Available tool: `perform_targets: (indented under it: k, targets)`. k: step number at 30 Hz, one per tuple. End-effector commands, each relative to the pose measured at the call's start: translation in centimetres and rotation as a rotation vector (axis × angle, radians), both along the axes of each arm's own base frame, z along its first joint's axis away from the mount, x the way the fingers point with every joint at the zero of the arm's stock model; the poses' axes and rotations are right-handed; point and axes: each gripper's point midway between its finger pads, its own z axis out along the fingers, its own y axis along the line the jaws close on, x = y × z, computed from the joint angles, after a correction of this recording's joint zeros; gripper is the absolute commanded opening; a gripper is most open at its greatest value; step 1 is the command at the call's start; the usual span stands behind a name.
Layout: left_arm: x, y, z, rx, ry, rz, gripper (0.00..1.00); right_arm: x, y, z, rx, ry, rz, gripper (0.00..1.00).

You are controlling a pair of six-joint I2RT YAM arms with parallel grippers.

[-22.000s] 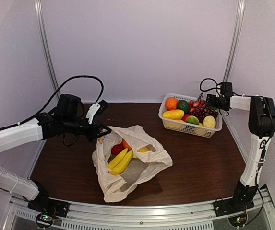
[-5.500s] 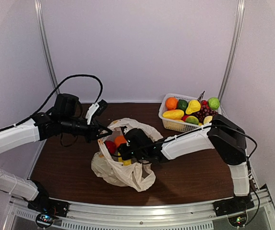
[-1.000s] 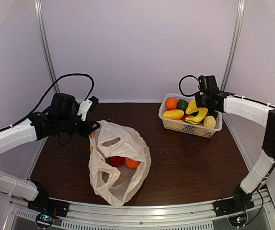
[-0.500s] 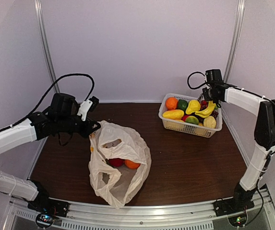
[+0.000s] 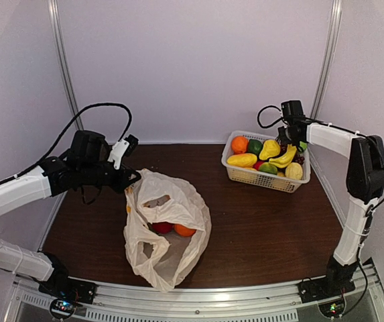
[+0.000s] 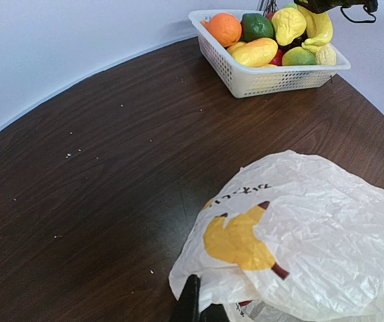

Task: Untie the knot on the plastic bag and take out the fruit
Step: Place the fake fruit in the bin.

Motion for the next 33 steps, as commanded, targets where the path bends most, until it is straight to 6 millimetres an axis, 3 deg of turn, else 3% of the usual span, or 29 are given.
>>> perform_targets:
  k: [1,4,13,26,33]
  targets:
    - [0.4,-0.2,1.1,-0.028,-0.021,0.003,0.0,0.8,-0.3,-1.5,0.012,0.027,-0.027,0.17]
    - [0.3,-0.2,1.0,-0.028,-0.02,0.001,0.0,1.3,-0.2,-1.9,0.014,0.037,-0.027,0.2]
    - [0.3,-0.3,1.0,-0.028,-0.018,-0.001,0.0,1.7,0.1,-2.2,0.033,0.044,-0.022,0.45]
    - [0.3,-0.3,0.8,-0.027,-0.011,-0.004,0.0,1.6,0.6,-1.0,0.068,0.019,-0.007,0.72]
    - [0.3,-0.4,0.7,-0.026,-0.007,-0.006,0.0,1.3,0.9,0.2,0.092,-0.006,0.009,0.82]
